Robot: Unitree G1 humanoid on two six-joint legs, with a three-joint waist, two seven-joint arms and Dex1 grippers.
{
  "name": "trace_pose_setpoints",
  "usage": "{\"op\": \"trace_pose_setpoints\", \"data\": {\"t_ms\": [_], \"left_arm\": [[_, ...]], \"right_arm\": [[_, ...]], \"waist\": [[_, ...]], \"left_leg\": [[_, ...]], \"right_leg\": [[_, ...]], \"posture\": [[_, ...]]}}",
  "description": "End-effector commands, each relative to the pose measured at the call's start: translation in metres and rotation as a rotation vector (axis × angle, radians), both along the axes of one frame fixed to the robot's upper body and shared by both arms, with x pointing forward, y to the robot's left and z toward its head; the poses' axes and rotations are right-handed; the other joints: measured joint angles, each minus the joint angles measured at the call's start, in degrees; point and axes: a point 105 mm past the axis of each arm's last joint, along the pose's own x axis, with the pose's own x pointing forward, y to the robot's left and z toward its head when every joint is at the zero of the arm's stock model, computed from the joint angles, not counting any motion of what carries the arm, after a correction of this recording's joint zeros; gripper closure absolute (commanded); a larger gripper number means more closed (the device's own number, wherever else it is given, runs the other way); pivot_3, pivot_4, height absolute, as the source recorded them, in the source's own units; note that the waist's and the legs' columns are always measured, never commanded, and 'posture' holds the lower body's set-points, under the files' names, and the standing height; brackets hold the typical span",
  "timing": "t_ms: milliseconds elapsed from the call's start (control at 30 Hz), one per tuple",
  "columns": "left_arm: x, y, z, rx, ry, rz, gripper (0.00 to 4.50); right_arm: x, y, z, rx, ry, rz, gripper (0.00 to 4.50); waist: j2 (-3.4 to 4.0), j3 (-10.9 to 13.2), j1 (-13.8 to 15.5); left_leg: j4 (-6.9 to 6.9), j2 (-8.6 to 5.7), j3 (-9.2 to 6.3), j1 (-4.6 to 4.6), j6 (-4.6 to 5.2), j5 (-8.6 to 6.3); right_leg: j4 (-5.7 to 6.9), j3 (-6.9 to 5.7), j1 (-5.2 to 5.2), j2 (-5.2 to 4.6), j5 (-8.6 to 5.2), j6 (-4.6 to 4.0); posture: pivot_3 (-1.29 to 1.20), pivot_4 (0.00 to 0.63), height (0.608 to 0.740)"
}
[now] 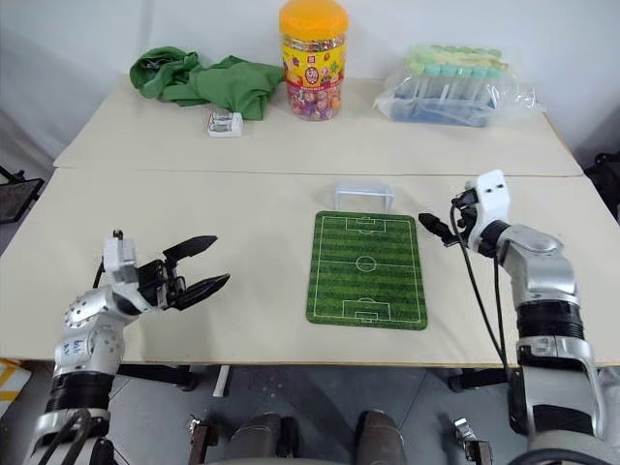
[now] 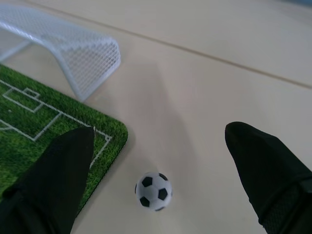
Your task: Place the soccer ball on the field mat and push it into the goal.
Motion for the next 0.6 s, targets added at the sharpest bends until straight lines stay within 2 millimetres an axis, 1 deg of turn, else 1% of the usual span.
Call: {"op": "trace_pose_setpoints", "data": {"t_ms": [33,100,367,467,600], "left_arm": [[-0.012,0.002,0.002,0.032,-0.003,-0.023,0.0],[-0.017,0.003,-0.001,0.047,0.006,-0.022,0.0],[-0.024,0.003,-0.002,0.035,0.029,-0.039,0.0],[-0.026,0.001,-0.003,0.042,0.034,-0.066,0.0],[-0.025,0.0,-0.004,0.058,0.029,-0.083,0.0]], "right_arm": [[0.005,-0.004,0.003,-0.012,-0.017,-0.002,0.03],[0.006,-0.005,-0.001,-0.012,-0.004,-0.007,0.03],[0.003,-0.006,-0.015,-0.02,0.026,-0.001,0.03],[0.004,-0.004,-0.018,-0.008,0.024,0.001,0.6],[0.005,-0.003,-0.018,-0.003,0.014,0.003,1.94]], "waist": [[-0.01,0.0,-0.2],[0.0,0.0,-0.5],[0.02,0.0,-0.6],[0.02,0.0,-0.6],[0.02,0.0,-0.6]], "left_leg": [[0.0,0.0,-0.03,-0.01,0.0,0.0],[0.0,0.0,-0.03,-0.03,0.01,0.0],[0.09,0.06,0.03,-0.01,0.0,0.0],[0.09,0.07,0.02,0.0,0.0,0.0],[0.09,0.06,0.05,0.0,0.0,0.0]], "right_leg": [[0.01,-0.01,0.0,-0.01,0.0,0.0],[-0.01,-0.01,0.0,-0.01,0.0,0.0],[0.01,0.06,0.01,-0.01,0.0,0.0],[0.02,0.05,0.01,-0.01,0.0,0.0],[0.01,0.07,0.01,-0.01,0.0,0.0]], "posture": [[0.0,0.15,0.74],[0.0,0.15,0.74],[0.0,0.15,0.74],[0.0,0.15,0.74],[0.0,0.15,0.74]]}}
